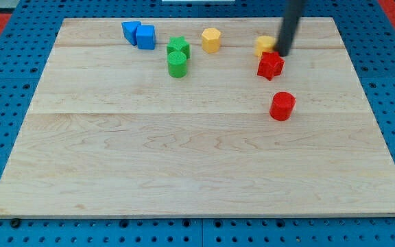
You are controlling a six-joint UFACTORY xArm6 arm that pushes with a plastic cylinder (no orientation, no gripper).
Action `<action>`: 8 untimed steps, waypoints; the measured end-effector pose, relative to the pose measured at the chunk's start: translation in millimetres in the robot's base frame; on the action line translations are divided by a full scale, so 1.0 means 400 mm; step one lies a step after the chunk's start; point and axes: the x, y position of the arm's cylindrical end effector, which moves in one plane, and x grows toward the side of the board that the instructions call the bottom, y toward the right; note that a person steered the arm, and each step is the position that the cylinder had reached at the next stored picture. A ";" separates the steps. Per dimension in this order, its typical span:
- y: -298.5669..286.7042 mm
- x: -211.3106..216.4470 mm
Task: Keep yellow heart below yellow hexagon
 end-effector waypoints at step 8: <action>-0.216 -0.079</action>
